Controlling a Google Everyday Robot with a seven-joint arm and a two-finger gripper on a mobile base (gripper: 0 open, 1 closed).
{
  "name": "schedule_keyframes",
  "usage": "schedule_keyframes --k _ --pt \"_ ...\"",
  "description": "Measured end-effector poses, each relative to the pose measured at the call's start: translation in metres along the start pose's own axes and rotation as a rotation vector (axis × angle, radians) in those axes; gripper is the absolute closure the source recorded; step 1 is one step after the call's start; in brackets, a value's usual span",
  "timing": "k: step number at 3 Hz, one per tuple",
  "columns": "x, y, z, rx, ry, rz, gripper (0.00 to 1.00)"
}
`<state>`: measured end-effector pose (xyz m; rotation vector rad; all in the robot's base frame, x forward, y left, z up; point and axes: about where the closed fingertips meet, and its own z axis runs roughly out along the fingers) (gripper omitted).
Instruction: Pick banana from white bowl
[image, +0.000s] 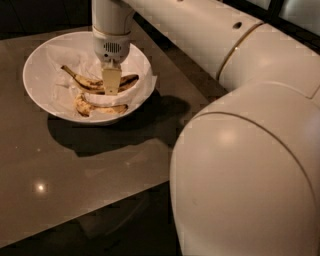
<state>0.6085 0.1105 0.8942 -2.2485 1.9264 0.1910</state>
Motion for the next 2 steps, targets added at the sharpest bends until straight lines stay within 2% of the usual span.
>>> schedule_keyframes --k 2 --pt "-0.0026 -0.0043 0.0029 0.012 -0.007 0.001 1.00"
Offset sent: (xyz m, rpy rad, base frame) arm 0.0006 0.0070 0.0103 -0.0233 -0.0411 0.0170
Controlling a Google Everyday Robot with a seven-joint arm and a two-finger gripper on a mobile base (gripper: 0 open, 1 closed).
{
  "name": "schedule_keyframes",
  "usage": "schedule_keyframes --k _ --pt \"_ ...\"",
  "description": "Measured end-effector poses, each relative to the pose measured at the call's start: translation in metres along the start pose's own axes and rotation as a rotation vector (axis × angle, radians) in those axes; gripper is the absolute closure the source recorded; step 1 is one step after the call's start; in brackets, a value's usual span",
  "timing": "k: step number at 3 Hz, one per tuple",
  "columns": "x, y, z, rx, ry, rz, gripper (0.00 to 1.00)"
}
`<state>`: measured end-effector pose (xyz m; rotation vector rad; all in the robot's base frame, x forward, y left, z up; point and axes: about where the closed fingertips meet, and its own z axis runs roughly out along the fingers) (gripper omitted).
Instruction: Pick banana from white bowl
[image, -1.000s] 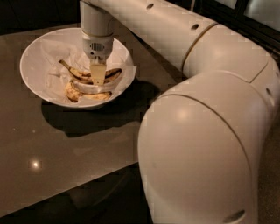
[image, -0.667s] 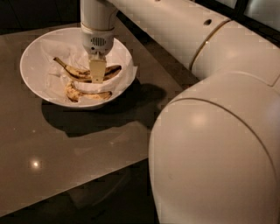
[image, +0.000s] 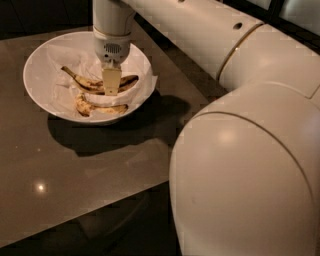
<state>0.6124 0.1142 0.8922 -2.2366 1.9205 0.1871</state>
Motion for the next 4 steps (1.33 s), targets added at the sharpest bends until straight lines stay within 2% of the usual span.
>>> schedule_keyframes --k 1,2,3,4 --pt "-0.003 0.024 -0.019 0.007 -0.018 0.004 1.00" --pt "0.020 0.095 -0.052 0.040 -0.080 0.063 1.00" --pt "0.023 0.097 -0.052 0.040 -0.077 0.066 1.00" --pt "0.016 0.111 -0.060 0.026 -0.070 0.064 1.00"
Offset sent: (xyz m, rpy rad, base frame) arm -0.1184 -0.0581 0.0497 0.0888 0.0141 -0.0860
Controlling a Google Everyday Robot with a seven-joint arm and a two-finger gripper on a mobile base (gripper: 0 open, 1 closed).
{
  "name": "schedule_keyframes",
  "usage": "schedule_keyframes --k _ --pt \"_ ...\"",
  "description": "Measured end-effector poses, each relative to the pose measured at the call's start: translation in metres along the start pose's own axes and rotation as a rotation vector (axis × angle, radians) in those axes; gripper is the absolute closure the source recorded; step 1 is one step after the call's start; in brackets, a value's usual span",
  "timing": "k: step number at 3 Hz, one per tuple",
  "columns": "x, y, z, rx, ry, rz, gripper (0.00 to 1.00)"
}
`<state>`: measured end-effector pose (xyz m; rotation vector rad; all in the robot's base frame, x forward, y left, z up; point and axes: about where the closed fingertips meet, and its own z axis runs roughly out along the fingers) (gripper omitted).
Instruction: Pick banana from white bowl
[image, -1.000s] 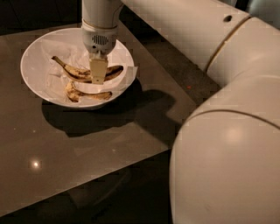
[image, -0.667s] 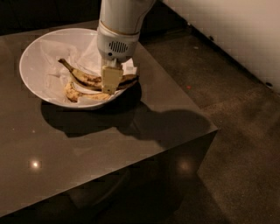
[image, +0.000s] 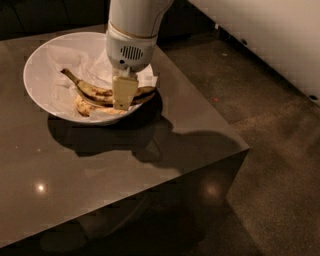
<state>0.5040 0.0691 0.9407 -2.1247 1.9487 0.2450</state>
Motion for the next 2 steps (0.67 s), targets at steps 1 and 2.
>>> schedule_keyframes --k 1,2 --pt "0.006 0.030 -0.007 -0.011 -0.026 0.044 1.00" --pt "0.024 0.063 -0.013 -0.007 -0.049 0.114 1.00"
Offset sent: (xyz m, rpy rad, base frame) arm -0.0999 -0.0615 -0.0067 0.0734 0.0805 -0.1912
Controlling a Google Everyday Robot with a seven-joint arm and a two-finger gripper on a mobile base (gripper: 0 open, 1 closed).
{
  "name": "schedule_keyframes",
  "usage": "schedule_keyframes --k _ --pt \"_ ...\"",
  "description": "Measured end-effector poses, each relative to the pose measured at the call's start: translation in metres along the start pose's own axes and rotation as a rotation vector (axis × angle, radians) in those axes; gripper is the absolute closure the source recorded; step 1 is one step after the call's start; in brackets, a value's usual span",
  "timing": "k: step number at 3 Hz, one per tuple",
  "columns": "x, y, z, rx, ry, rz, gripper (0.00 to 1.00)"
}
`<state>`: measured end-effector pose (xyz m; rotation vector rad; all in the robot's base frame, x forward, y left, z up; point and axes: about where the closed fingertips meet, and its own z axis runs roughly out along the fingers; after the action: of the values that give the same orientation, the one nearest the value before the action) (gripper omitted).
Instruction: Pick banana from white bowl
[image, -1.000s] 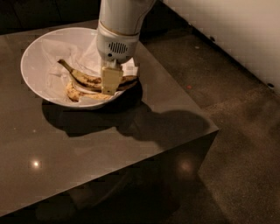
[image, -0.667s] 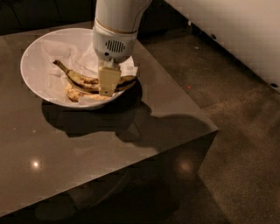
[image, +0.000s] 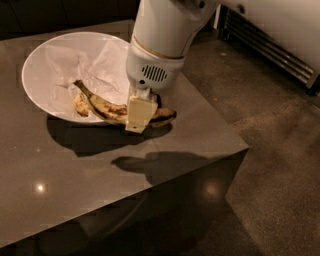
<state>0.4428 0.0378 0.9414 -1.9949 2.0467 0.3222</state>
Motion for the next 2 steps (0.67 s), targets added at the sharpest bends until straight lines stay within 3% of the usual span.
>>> schedule_keyframes --k 2 --pt "0.050 0.059 0.000 0.011 -0.043 0.160 1.00"
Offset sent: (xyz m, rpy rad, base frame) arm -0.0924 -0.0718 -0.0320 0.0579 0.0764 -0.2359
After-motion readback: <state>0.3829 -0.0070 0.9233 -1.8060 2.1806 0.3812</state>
